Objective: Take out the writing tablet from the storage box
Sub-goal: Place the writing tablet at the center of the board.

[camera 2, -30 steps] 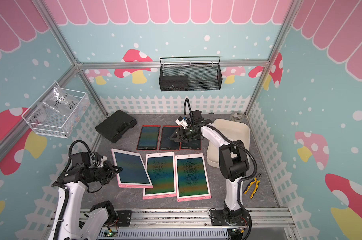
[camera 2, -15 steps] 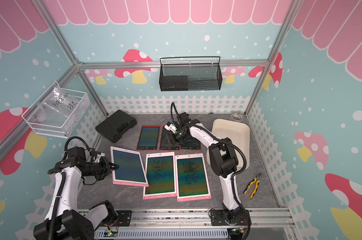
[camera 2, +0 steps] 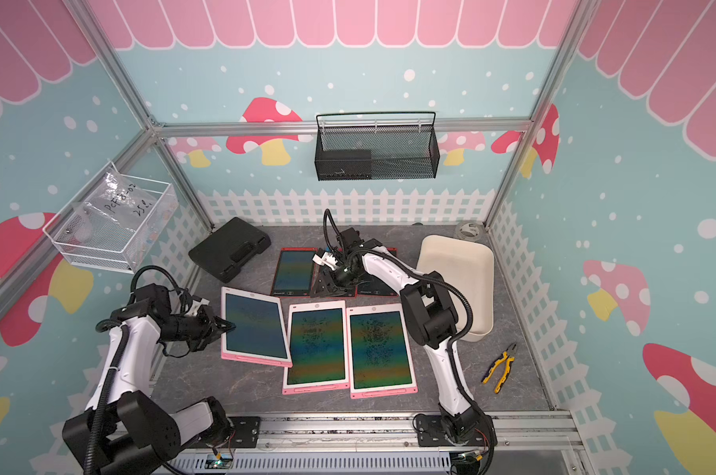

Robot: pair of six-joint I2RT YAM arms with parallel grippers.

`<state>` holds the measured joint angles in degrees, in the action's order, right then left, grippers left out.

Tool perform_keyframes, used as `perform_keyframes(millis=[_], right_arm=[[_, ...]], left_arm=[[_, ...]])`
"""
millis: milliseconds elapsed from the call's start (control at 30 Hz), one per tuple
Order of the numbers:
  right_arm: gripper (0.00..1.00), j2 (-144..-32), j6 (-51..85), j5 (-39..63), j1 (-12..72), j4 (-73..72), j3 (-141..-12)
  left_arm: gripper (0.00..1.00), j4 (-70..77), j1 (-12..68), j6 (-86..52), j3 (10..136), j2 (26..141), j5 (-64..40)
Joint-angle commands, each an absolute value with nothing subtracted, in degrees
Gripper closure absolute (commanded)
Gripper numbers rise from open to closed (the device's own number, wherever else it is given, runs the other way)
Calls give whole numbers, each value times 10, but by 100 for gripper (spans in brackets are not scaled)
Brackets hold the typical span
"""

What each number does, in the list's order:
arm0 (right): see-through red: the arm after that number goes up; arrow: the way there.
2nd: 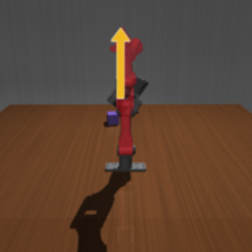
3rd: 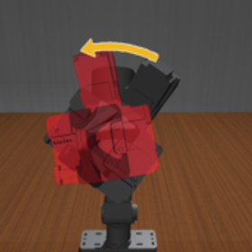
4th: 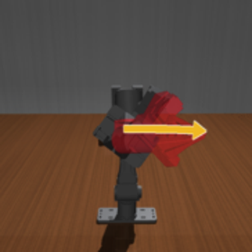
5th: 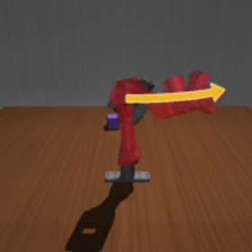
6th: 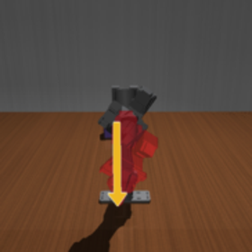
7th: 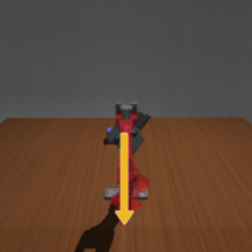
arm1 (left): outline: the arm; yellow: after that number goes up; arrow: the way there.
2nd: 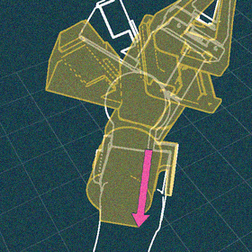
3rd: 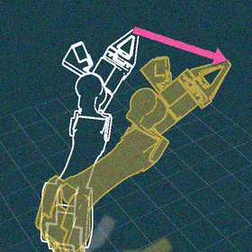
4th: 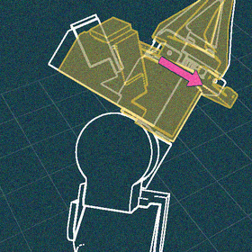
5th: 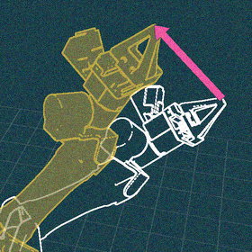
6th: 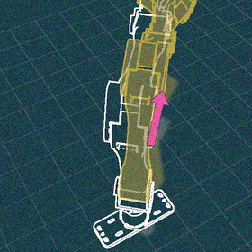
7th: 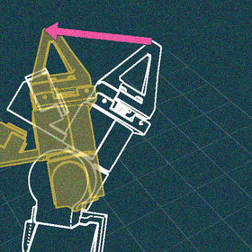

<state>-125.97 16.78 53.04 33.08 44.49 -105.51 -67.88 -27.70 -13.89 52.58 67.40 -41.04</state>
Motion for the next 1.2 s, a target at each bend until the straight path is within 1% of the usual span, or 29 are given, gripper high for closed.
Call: perform_keyframes(millis=[0,300,433,533,633,700,900,1033,1167], right_arm=[[50,-1267,150,548,345,464,-1057],[50,-1267,167,504,364,471,-1060],[51,-1262,173,504,364,456,-1060],[51,-1265,182,504,365,450,-1062],[51,-1269,185,503,365,449,-1064],[51,-1267,180,500,365,447,-1064],[51,-1267,156,540,365,415,-1055],[49,-1285,132,553,365,410,-1061],[48,-1308,126,589,366,408,-1085]], left_arm=[[95,-705,-281,-126,538,689,-383],[94,-714,-281,-129,562,746,-360],[93,-720,-281,-126,585,764,-362],[93,-742,-281,-113,624,784,-322],[93,-746,-281,-105,643,810,-325],[93,-745,-281,-107,649,824,-304],[92,-731,-289,-100,658,842,-313],[89,-720,-302,-99,652,834,-319],[86,-701,-319,-106,634,827,-313]])
